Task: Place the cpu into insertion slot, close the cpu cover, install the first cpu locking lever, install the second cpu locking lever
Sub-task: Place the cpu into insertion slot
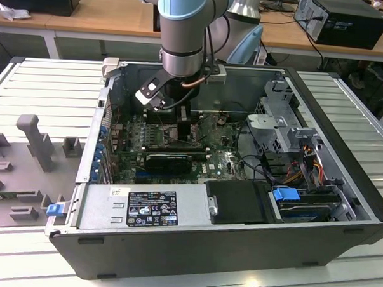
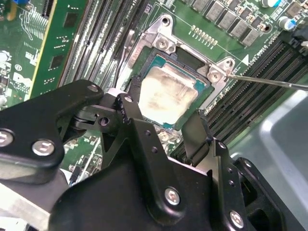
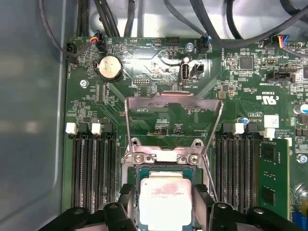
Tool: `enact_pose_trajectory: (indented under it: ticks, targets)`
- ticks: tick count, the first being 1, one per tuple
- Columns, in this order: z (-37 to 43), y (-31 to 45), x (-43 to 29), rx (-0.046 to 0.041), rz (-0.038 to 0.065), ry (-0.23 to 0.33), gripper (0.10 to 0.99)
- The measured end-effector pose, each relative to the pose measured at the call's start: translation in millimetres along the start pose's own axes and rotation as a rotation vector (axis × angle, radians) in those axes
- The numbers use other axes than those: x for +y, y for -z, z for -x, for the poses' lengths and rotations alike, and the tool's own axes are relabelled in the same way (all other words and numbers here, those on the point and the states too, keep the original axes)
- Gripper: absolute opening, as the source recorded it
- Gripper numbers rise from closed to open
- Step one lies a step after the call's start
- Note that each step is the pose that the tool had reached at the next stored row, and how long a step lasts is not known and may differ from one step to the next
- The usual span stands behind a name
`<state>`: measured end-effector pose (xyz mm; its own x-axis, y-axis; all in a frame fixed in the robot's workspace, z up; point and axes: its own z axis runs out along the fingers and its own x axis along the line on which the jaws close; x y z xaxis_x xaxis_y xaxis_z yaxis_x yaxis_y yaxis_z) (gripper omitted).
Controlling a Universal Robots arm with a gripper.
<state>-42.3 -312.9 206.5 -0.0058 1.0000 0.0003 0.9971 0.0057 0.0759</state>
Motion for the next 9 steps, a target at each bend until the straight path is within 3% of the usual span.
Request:
enact_pose_trajectory:
  ticks: [3, 9]
  targets:
    - [0.0, 6.8, 0.5, 0.0000, 0.000, 0.000, 0.612]
    - [0.1, 10.8, 0.9, -0.0031, 0.000, 0.000, 0.596]
